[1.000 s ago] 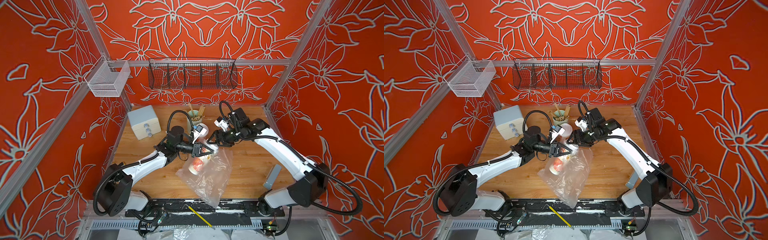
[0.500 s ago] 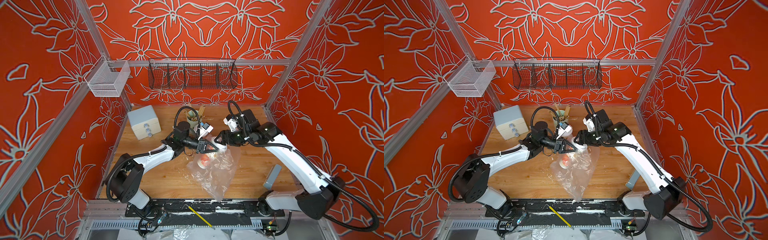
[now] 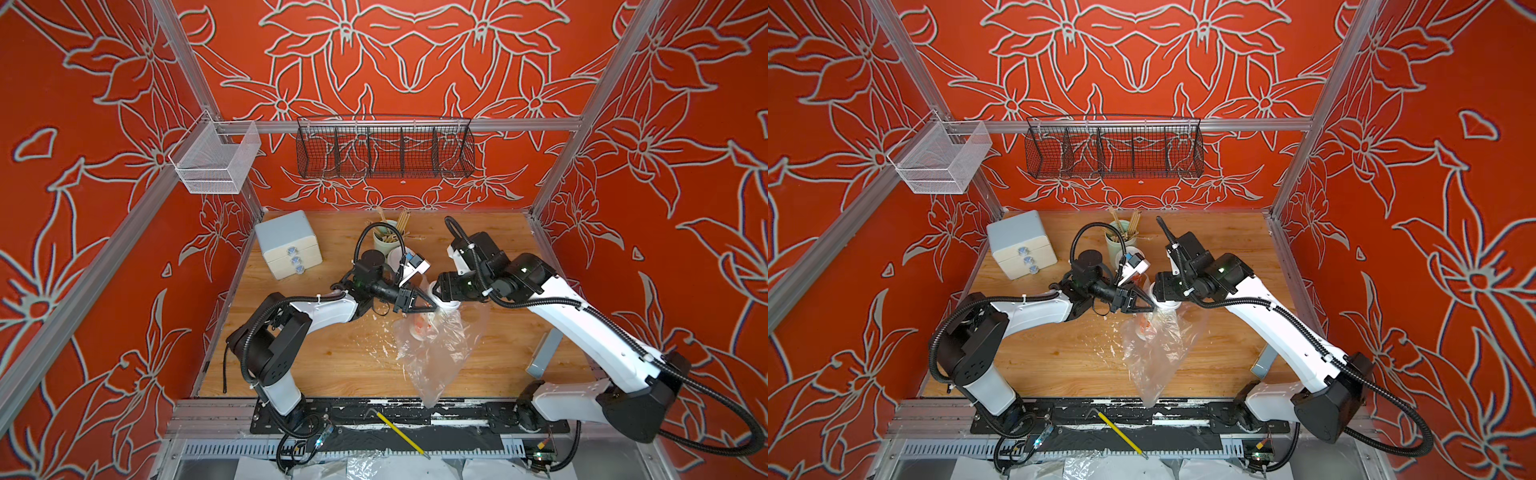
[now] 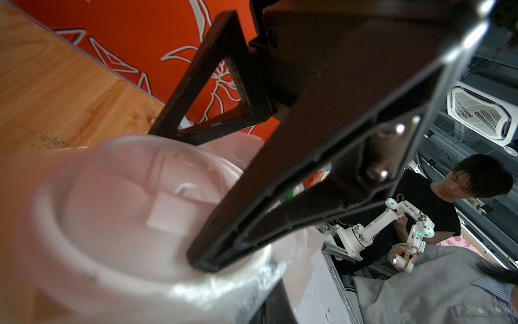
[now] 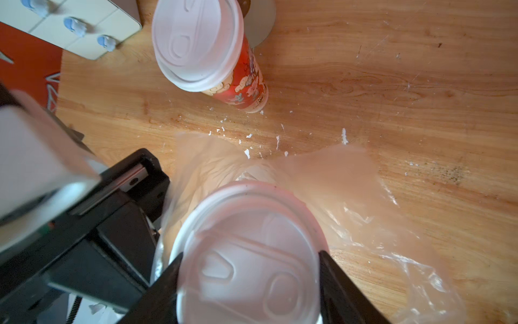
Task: Pack milk tea into plastic carrier bags
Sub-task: Place the milk tea cup in the plastic carrier bag.
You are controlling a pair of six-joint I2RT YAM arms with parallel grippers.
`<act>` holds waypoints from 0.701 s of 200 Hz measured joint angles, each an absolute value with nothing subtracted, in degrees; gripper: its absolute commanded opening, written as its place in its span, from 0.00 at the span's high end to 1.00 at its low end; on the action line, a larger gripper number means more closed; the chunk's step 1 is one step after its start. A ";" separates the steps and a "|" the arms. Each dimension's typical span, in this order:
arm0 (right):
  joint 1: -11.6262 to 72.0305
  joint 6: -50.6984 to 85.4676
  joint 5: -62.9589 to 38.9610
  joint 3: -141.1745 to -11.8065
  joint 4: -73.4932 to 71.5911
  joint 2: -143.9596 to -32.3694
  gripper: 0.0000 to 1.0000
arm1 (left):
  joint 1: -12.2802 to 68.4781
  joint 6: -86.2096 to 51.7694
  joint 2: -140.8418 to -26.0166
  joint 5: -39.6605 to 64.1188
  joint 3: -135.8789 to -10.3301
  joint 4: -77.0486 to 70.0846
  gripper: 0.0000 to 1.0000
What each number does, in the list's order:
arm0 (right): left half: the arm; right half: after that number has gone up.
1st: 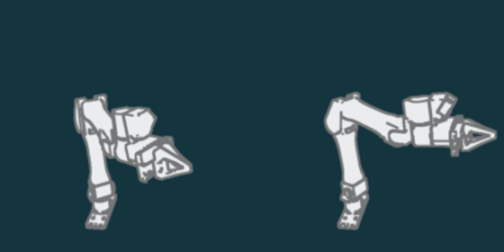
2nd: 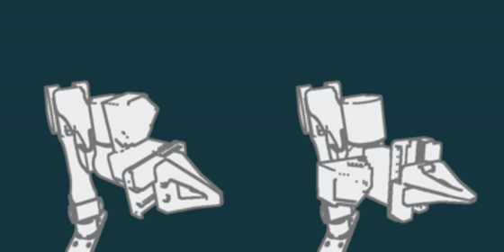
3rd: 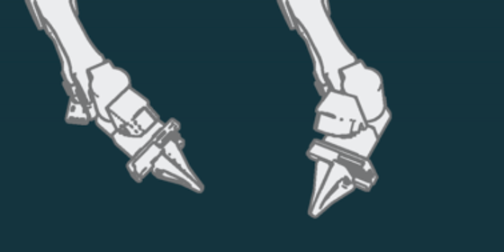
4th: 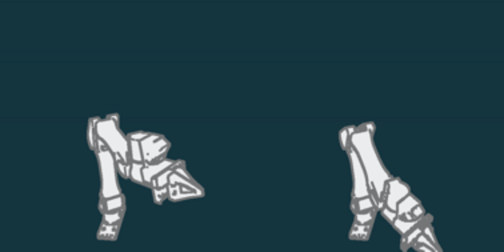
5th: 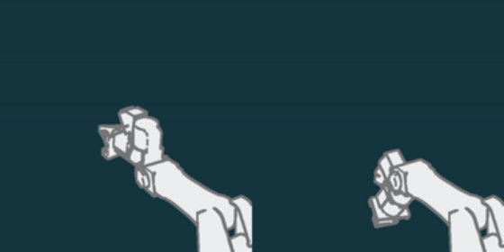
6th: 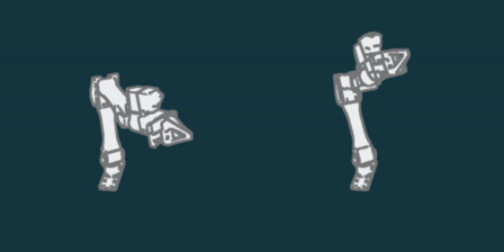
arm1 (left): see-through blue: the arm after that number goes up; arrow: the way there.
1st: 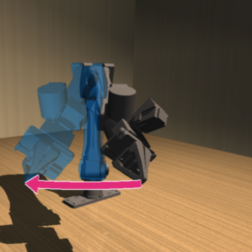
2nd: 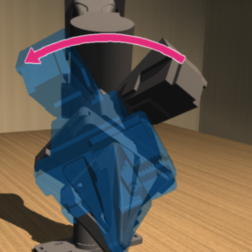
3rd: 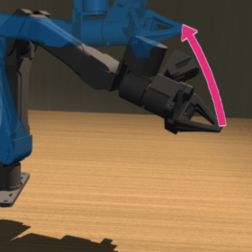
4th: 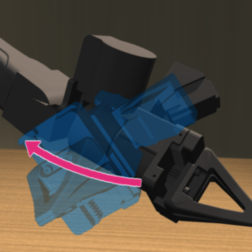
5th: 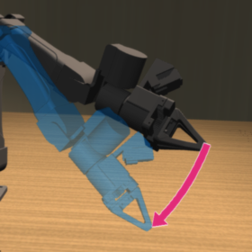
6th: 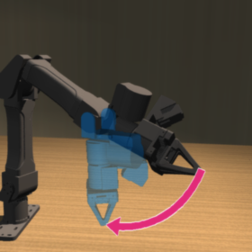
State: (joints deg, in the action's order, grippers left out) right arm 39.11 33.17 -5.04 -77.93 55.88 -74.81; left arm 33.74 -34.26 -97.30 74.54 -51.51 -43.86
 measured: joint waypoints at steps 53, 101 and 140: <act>43.07 35.86 -0.14 -74.76 54.35 -74.37 1.00 | 33.76 -32.53 -98.32 75.75 -49.41 -44.12 1.00; 43.55 40.60 -0.54 -67.72 47.51 -68.14 1.00 | 33.80 -29.50 -95.85 75.00 -48.84 -40.73 1.00; 43.59 44.69 -1.76 -62.67 41.17 -63.35 1.00 | 33.74 -28.75 -93.86 74.67 -48.73 -40.18 1.00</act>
State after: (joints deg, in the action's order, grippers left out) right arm 43.59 44.69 -1.76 -62.67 41.17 -63.35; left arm 33.74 -28.75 -93.86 74.67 -48.73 -40.18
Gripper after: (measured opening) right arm 0.685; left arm 0.047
